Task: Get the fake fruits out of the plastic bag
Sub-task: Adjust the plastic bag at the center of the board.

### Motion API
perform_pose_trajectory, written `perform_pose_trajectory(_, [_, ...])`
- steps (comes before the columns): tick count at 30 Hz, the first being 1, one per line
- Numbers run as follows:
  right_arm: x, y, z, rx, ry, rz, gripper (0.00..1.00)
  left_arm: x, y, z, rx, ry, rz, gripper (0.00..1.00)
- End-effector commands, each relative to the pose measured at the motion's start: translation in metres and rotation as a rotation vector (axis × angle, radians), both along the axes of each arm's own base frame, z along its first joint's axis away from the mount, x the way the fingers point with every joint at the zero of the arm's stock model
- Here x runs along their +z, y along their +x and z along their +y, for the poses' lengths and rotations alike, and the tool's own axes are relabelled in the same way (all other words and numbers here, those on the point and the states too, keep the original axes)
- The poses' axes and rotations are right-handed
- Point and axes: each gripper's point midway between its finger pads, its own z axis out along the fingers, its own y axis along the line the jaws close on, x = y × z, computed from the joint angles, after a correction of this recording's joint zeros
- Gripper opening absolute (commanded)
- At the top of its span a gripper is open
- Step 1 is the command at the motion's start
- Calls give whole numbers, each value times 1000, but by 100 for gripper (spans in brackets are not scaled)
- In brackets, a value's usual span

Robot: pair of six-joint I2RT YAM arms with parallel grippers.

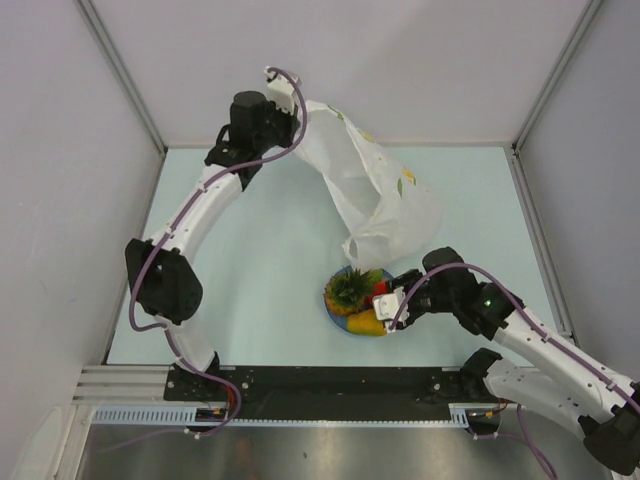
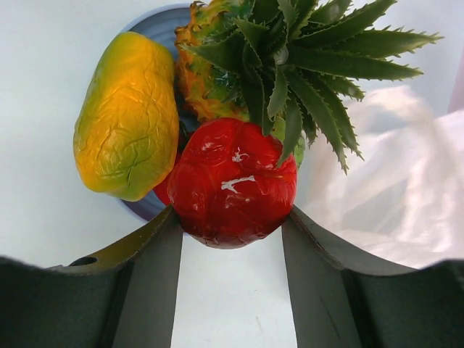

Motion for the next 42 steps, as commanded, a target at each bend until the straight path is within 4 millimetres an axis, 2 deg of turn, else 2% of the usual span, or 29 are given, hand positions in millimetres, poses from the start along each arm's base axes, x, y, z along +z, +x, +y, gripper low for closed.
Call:
perform_pose_trajectory(1, [-2, -2, 3, 40, -8, -23, 39, 55, 27, 55, 300, 79, -185, 0])
perform_pose_trajectory(4, [-5, -1, 3, 50, -13, -33, 39, 56, 25, 65, 344, 98, -193, 0])
perform_pose_trajectory(11, [-13, -4, 6, 86, -30, -32, 39, 30, 11, 61, 306, 115, -137, 0])
perform_pose_trajectory(17, [-14, -5, 13, 114, -19, -40, 40, 22, 6, 54, 284, 111, -113, 0])
perform_pose_trajectory(26, [-30, -5, 22, 159, -34, -23, 45, 13, -11, 46, 254, 129, -99, 0])
perform_pose_trajectory(29, [-30, -3, 22, 159, -28, -34, 57, 11, -16, 45, 246, 143, -100, 0])
perform_pose_trajectory(30, [-29, -2, 22, 154, -21, -41, 66, 10, -17, 45, 245, 144, -101, 0])
perform_pose_trajectory(31, [-29, -1, 22, 145, -16, -44, 69, 10, -18, 44, 241, 146, -100, 0])
perform_pose_trajectory(36, [-23, -1, 13, 86, -5, -53, 79, 8, -20, 36, 207, 140, -95, 0])
perform_pose_trajectory(37, [-22, -1, 12, 79, 1, -51, 84, 7, -19, 35, 202, 134, -90, 0])
perform_pose_trajectory(42, [-8, 2, 6, 23, 33, -79, 88, 6, -15, 28, 184, 123, -79, 0])
